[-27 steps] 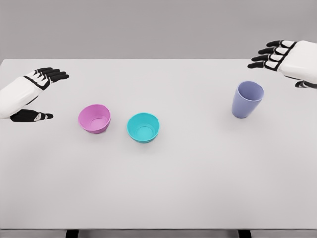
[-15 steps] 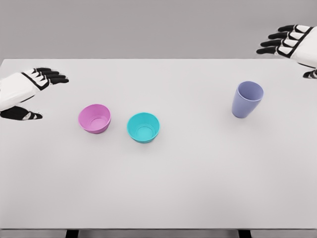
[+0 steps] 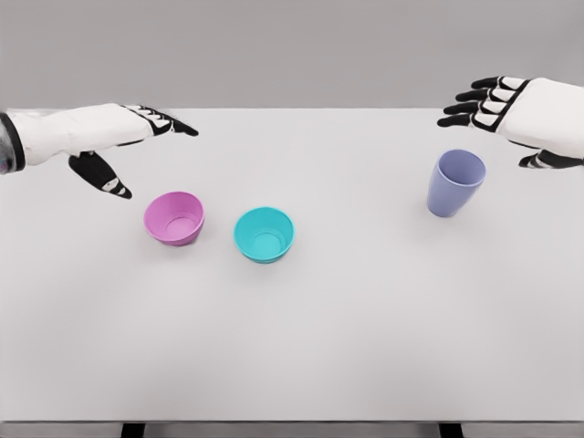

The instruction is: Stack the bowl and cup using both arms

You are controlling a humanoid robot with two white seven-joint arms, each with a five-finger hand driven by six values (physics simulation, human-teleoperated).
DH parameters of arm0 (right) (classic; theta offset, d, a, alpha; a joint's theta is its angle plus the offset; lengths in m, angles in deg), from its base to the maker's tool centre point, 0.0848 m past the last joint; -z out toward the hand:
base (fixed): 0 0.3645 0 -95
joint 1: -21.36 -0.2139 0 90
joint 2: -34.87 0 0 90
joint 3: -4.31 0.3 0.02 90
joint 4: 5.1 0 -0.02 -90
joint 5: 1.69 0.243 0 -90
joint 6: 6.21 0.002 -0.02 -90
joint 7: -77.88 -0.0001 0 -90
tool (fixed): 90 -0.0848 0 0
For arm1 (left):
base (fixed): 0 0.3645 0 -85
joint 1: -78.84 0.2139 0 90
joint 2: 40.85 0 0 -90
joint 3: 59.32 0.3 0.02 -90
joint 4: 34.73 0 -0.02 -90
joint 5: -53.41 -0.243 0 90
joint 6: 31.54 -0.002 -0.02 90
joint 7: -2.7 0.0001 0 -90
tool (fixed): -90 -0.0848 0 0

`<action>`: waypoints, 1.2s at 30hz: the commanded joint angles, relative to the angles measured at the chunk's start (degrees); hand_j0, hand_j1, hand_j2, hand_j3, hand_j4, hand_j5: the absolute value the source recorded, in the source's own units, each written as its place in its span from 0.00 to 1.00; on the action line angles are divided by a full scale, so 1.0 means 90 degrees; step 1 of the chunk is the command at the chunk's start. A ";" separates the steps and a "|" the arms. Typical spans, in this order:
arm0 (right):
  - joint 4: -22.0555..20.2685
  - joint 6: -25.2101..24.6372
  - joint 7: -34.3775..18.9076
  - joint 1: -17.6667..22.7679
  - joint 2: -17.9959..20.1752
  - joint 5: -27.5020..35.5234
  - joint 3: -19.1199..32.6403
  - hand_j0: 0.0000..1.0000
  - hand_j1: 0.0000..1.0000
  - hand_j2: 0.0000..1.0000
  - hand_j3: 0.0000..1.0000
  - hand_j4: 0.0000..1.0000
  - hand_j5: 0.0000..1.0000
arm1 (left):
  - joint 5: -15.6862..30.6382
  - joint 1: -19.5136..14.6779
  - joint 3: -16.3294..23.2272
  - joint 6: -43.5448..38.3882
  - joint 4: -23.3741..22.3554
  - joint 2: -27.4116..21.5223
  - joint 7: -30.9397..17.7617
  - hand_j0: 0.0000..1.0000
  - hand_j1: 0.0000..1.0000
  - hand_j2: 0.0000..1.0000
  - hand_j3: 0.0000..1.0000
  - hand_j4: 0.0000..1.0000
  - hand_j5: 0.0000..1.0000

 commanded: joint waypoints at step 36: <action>0.0007 -0.0018 0.0003 -0.0342 -0.0252 0.0017 -0.0296 1.00 1.00 1.00 1.00 1.00 1.00 | -0.0275 -0.0205 0.1492 -0.1226 0.0008 0.0304 -0.0007 1.00 1.00 1.00 1.00 1.00 1.00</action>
